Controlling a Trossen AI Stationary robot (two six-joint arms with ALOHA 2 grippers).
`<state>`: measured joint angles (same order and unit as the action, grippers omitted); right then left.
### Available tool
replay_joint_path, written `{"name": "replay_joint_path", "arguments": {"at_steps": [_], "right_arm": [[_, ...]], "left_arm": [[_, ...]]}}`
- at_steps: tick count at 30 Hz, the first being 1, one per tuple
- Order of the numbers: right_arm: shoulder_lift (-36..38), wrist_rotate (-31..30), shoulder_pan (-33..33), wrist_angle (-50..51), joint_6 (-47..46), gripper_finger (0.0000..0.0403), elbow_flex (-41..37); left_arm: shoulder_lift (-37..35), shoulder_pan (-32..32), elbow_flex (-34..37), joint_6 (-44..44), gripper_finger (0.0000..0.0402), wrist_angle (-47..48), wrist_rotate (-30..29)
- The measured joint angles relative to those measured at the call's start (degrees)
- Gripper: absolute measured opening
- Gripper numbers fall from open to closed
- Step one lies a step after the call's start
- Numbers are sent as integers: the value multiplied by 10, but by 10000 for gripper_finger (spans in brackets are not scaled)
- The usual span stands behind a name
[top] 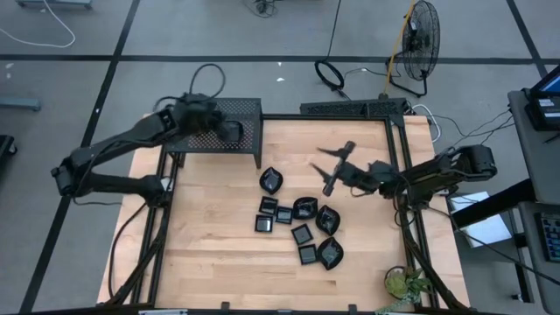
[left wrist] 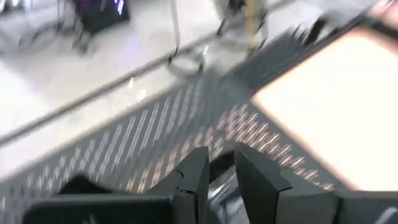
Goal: Pick & Place Mini shaped plates
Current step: Stack the leaf shaped plate on top of the leaf shaped plate on the shelf
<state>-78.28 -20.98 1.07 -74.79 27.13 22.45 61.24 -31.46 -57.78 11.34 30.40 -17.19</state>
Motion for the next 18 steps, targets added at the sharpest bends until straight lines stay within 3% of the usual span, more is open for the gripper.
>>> {"name": "replay_joint_path", "arguments": {"at_steps": [7,10,14,18], "right_arm": [[8,124,-3,560,-171,224,172],[-26,127,-13,634,-198,224,192],[-52,128,-29,660,-210,224,191],[-48,120,-48,726,-296,224,191]], "left_arm": [[-79,102,0,-27,130,-93,15],[-88,154,1,-19,162,-92,19],[-87,223,34,-3,205,-95,22],[-79,279,90,-3,228,-127,25]]}}
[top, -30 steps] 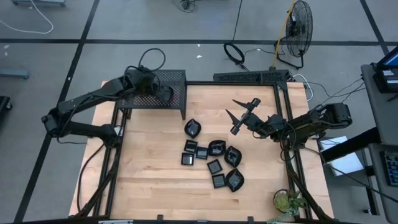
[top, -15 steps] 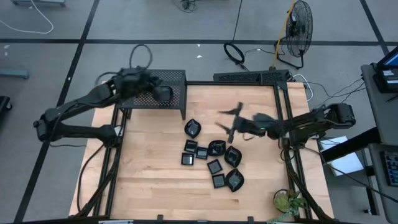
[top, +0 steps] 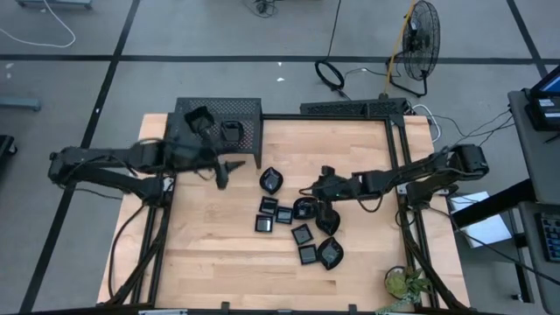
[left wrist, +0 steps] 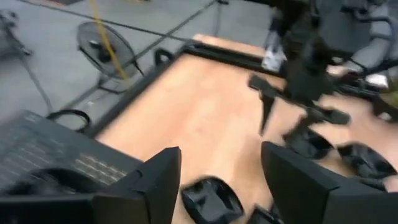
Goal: Pick & Place Mini shaped plates
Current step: Stack the leaf shaped plate on top of the leaf shaped plate on the shelf
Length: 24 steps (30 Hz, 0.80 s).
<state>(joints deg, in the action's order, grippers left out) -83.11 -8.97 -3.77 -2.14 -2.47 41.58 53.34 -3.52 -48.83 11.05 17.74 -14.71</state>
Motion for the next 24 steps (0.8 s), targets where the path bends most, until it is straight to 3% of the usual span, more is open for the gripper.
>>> {"name": "replay_joint_path", "arguments": {"at_steps": [6,10,18,24], "right_arm": [[12,-62,-39,142,-229,224,-7],[12,-60,-68,196,-335,224,-20],[12,-62,-112,201,-444,224,-54],[13,-64,-128,201,-462,224,-56]], "left_arm": [[10,36,66,16,232,-58,-3],[15,38,88,5,232,-82,-4],[33,35,89,-43,232,-134,-9],[36,33,89,-78,232,-150,-8]]}}
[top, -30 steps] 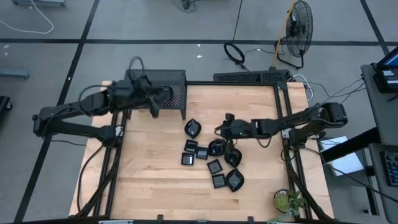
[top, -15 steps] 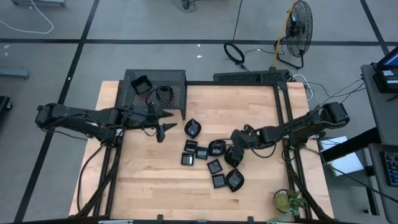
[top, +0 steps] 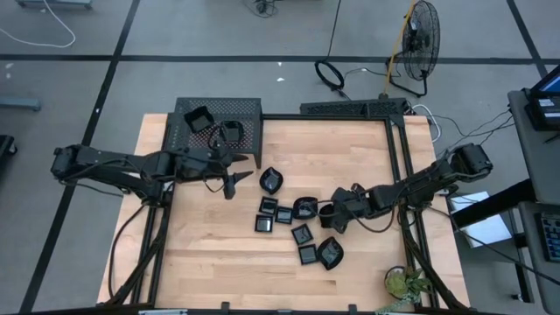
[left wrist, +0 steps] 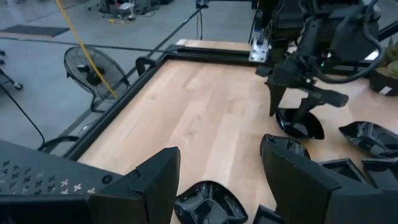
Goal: Pick & Place Mini shaped plates
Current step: Stack the leaf shaped plate on top of the leaf shaped plate on the shelf
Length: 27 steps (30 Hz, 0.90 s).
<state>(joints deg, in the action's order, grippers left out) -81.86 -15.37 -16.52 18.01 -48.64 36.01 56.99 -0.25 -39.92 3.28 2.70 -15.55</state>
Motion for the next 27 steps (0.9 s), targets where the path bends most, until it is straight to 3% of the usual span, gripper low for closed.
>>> {"name": "replay_joint_path", "arguments": {"at_steps": [4,14,19,22,27], "right_arm": [[2,-13,-1,6,0,221,0],[2,-224,53,-4,65,189,-1],[2,-272,90,-58,129,185,-1],[2,-208,105,-105,163,187,-1],[46,54,103,-93,151,184,-1]], "left_arm": [[0,-2,0,4,232,2,-1],[28,-2,-1,17,232,-1,-1],[62,-4,0,6,232,-2,-1],[80,-8,0,5,232,-8,-29],[80,-19,0,8,232,-11,-70]]}}
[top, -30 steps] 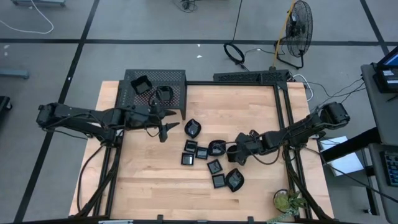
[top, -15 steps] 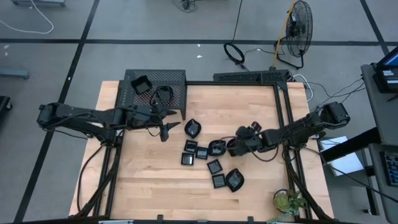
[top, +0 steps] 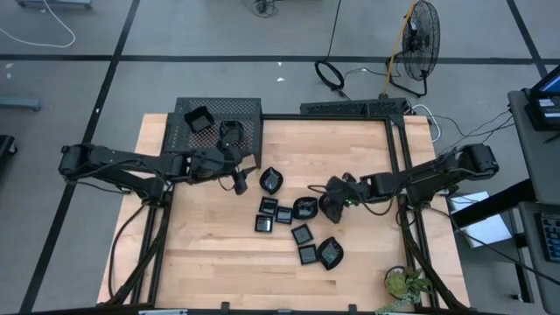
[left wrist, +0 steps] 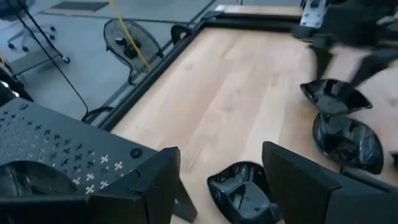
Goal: Pick & Place Mini shaped plates
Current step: Stack the leaf shaped plate on top of the leaf shaped plate on the shelf
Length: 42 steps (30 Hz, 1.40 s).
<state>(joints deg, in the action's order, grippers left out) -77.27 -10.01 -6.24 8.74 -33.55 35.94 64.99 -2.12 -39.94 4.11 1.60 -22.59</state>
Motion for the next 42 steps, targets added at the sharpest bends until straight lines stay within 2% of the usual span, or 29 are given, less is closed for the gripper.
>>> {"name": "replay_joint_path", "arguments": {"at_steps": [2,6,8,11,15,24,32,36,42], "right_arm": [[22,58,-16,23,-16,180,0],[62,101,-67,71,-22,172,0],[71,97,-93,95,-45,170,0],[73,60,-120,127,-83,169,-3],[72,11,-128,125,-127,169,-34],[72,-114,-97,50,-158,169,-102],[72,-247,-42,-110,-83,169,-143],[72,-236,-3,-153,-70,169,-158],[72,-168,37,-154,-107,169,-158]], "left_arm": [[-3,-2,0,-1,232,-1,0],[-4,-2,0,-2,232,-5,4],[-4,-2,0,-2,232,-5,5],[-4,-2,0,-1,232,-4,5],[-4,-2,0,0,232,-12,5],[-4,-2,0,-8,232,-18,5],[-4,-2,0,-8,232,-18,5],[-4,-2,0,-6,232,-17,6],[-4,-2,0,-5,232,-15,6]]}}
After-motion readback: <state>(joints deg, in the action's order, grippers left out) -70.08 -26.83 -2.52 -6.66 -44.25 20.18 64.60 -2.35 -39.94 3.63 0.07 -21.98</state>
